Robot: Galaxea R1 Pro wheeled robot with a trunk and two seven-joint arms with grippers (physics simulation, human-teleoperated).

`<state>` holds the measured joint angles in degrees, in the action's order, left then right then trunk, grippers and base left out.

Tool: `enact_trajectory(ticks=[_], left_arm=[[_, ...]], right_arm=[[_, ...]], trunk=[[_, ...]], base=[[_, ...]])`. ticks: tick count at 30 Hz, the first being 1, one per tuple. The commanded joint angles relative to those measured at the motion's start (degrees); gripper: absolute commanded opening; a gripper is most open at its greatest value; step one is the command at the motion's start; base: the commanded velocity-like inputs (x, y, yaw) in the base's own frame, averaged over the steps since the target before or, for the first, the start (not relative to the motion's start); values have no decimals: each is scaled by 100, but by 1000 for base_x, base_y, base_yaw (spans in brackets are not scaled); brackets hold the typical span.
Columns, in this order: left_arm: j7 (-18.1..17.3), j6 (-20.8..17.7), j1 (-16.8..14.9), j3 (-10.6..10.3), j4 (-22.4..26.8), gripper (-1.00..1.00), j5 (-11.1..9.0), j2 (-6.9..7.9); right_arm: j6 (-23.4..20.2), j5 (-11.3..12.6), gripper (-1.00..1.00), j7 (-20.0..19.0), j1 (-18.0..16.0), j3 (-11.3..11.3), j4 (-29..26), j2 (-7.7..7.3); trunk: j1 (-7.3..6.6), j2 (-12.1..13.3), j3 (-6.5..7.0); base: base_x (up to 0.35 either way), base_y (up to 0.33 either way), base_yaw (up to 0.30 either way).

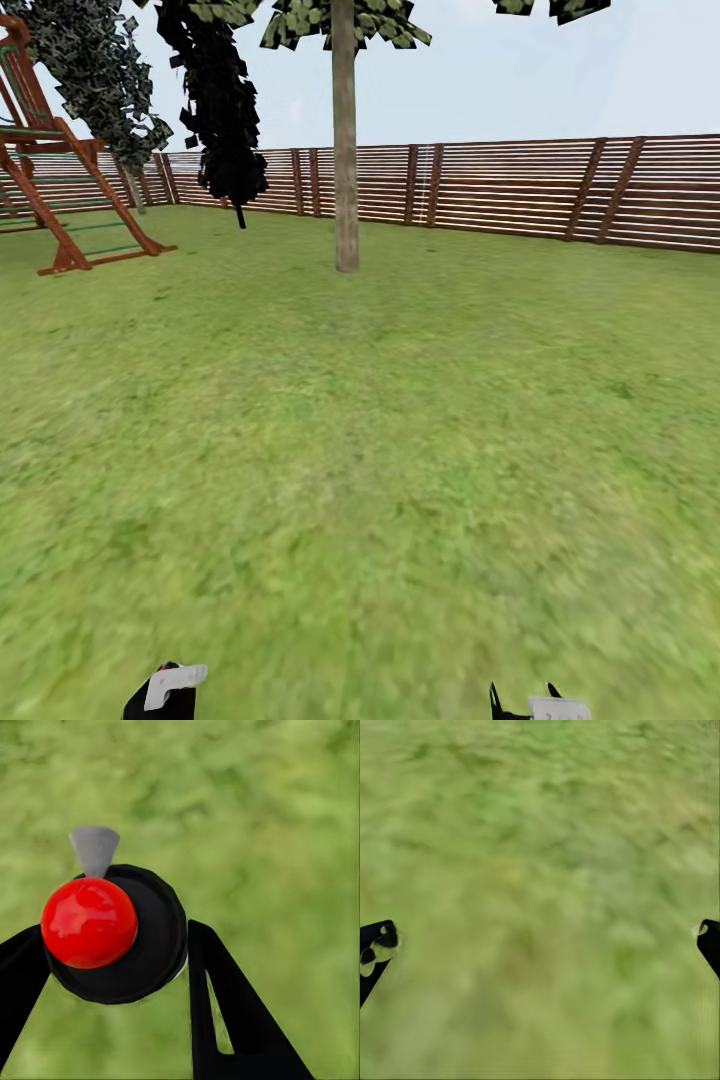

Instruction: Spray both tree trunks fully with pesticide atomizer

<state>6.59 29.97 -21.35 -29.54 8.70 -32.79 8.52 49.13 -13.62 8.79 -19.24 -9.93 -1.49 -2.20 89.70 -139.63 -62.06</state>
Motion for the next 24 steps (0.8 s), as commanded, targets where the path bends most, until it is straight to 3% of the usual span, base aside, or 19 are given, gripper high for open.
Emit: enact_trajectory(ticks=[1, 24], left_arm=[[0, 0, 0, 1, 0, -100, 1, -1], [0, 0, 0, 5, 0, -100, 1, 1]], right_arm=[[0, 0, 100, 0, 0, 0, 0, 0], [0, 0, 100, 0, 1, 0, 0, 0]], trunk=[[0, 0, 0], [0, 0, 0]], base=[[340, 0, 0], [340, 1, 0]])
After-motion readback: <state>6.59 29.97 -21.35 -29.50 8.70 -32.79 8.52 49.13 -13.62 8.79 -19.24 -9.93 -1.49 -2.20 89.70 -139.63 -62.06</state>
